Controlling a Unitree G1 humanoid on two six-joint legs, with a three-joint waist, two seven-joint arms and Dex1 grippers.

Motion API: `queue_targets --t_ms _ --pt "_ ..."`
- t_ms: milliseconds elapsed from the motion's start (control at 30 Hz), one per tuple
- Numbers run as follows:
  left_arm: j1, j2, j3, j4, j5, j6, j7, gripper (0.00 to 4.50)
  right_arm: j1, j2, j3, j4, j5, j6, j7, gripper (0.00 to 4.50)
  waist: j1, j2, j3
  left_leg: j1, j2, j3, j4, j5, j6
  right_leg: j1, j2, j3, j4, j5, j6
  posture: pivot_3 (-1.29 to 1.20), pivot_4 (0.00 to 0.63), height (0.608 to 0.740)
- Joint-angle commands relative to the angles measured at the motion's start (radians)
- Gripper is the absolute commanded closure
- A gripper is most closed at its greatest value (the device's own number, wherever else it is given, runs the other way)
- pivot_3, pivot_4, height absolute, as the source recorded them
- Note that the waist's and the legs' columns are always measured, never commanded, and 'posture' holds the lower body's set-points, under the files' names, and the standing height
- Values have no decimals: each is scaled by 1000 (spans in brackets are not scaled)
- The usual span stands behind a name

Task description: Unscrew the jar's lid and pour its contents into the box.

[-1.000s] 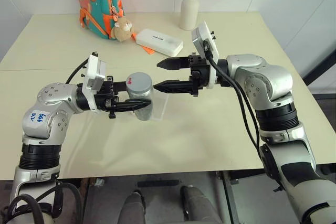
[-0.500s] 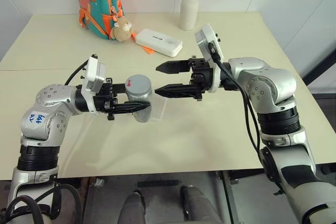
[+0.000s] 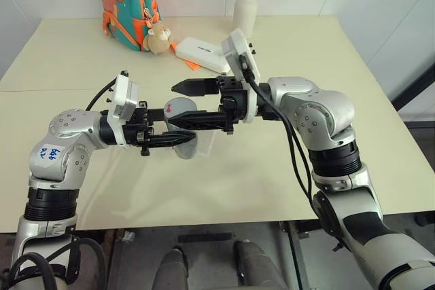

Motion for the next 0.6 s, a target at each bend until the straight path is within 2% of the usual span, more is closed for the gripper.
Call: queue_targets --t_ms 33,400,500,600 --pt "-22 -3 5 -23 -6 -17 1 2442 -25 13 2 -20 -6 -17 -15 26 0 0 0 0 0 0 0 0 0 0 0 0 0 0 0 0 150 740" --pt "-27 -10 4 -17 -1 -20 7 2442 -26 24 -8 4 -29 -34 -27 26 0 0 0 0 0 0 0 0 0 0 0 0 0 0 0 0 150 740" --pt "-28 -9 6 -17 -1 -20 8 2442 -23 25 -7 4 -28 -39 -23 654 -1 0 0 0 0 0 0 0 0 0 0 0 0 0 0 0 150 740" --pt "-29 -6 7 -17 -3 -19 10 2442 -22 29 -10 3 -28 -44 -22 1579 -1 0 0 0 0 0 0 0 0 0 0 0 0 0 0 0 150 740"
